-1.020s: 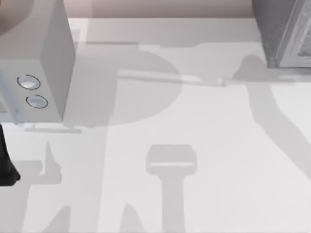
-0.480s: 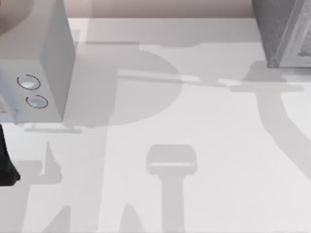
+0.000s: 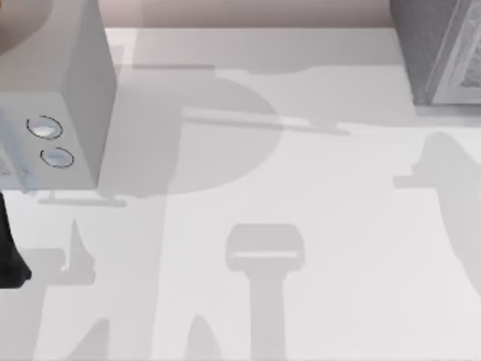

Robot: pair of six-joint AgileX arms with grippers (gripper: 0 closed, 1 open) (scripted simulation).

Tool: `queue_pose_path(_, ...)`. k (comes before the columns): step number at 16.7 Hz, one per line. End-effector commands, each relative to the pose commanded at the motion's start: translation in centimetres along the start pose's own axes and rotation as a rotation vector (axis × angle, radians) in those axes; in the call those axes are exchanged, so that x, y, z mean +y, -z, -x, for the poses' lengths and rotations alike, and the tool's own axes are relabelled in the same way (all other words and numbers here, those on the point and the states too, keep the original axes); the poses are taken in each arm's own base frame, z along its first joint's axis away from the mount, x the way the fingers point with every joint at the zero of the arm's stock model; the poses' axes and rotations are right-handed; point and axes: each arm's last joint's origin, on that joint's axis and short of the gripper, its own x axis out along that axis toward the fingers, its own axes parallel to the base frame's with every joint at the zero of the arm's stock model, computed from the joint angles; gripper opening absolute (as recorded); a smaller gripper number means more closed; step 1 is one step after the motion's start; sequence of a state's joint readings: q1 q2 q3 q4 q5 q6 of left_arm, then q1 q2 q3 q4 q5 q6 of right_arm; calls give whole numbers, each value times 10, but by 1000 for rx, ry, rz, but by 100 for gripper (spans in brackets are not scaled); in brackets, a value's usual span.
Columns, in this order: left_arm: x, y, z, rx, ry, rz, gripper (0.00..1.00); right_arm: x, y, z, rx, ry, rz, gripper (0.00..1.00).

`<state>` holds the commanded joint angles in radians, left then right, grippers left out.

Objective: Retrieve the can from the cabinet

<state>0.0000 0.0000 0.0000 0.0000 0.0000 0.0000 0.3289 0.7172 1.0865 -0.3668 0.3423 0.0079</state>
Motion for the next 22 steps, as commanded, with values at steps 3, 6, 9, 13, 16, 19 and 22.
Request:
queue_pose_path(3,0,0,0,0,0,0,100,-13,57,13,-2,-2,-1,0)
queue_pose_path(6,0,0,0,0,0,0,100,-22,131,18,30,-4,4,0)
queue_pose_path(9,0,0,0,0,0,0,100,-29,196,21,42,-6,2,0)
queue_pose_path(13,0,0,0,0,0,0,100,-34,247,22,18,-9,-1,0)
queue_pose_path(16,0,0,0,0,0,0,100,-35,259,22,6,-10,-1,0)
queue_pose_path(19,0,0,0,0,0,0,100,-35,259,22,6,-10,-1,0)
queue_pose_path(22,0,0,0,0,0,0,100,-35,257,21,8,-19,-3,0)
